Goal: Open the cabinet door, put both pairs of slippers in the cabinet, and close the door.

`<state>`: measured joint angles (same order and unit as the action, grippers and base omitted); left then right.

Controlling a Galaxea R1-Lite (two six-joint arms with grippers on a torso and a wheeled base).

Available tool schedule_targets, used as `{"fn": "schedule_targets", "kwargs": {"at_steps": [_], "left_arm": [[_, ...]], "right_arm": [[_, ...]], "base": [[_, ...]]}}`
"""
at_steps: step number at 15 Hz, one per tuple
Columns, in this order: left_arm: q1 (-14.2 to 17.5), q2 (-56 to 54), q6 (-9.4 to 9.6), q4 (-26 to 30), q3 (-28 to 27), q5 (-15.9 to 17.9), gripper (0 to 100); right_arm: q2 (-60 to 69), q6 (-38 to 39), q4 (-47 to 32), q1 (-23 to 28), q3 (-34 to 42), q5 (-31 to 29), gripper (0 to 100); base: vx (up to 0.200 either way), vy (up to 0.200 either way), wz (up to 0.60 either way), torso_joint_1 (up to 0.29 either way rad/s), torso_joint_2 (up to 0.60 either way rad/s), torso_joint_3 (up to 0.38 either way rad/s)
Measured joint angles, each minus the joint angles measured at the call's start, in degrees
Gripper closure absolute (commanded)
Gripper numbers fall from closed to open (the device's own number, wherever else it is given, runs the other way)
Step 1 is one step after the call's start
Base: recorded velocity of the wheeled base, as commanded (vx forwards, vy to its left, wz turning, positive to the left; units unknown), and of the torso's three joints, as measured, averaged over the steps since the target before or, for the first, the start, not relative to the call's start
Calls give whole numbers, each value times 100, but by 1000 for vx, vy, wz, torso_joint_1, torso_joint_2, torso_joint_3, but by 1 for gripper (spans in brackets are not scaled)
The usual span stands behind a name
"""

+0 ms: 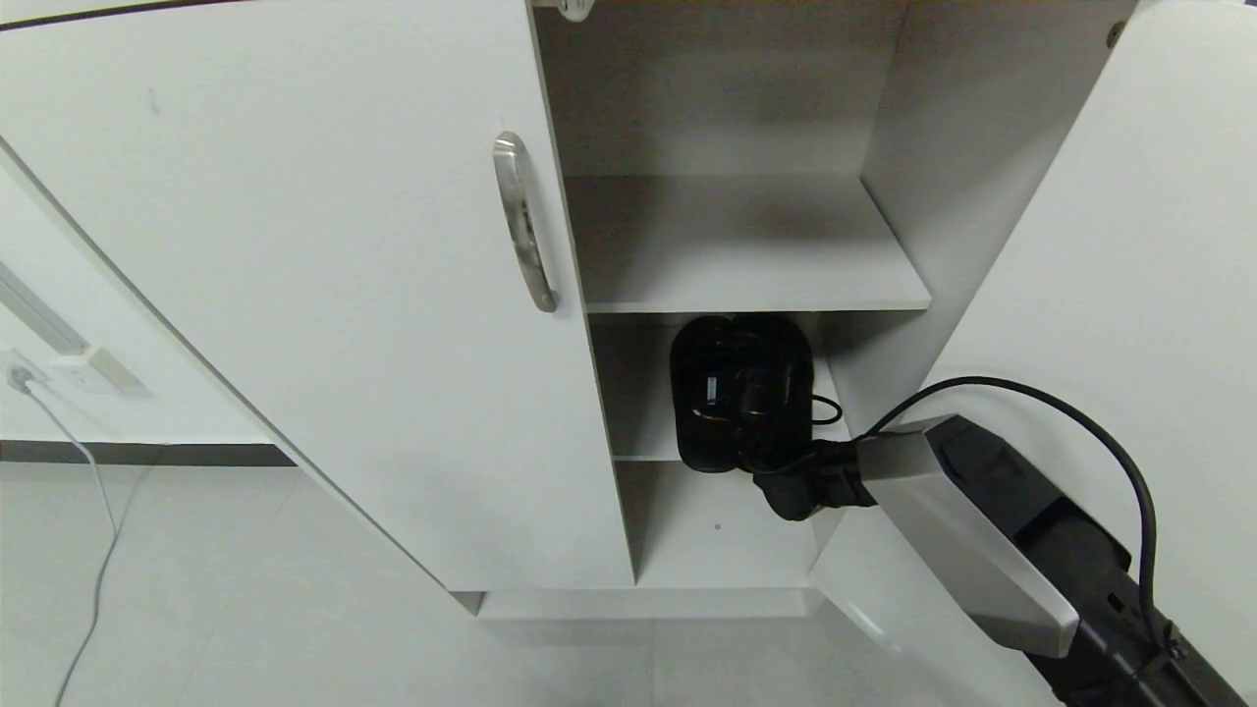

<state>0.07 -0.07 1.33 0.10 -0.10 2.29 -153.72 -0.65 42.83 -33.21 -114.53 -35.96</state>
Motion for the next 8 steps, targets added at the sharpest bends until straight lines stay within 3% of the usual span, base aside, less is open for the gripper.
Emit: {"fn": "schedule_targets", "kwargs": {"at_steps": [1, 8], "left_arm": [[0, 0, 0, 0, 0, 0, 100], [0, 0, 0, 0, 0, 0, 100]], "right_arm": [[-17, 10, 4, 5, -7, 0, 0], [30, -28, 301, -11, 229, -35, 0]], "base": [[0, 0, 0, 0, 0, 0], [0, 0, 0, 0, 0, 0]]}}
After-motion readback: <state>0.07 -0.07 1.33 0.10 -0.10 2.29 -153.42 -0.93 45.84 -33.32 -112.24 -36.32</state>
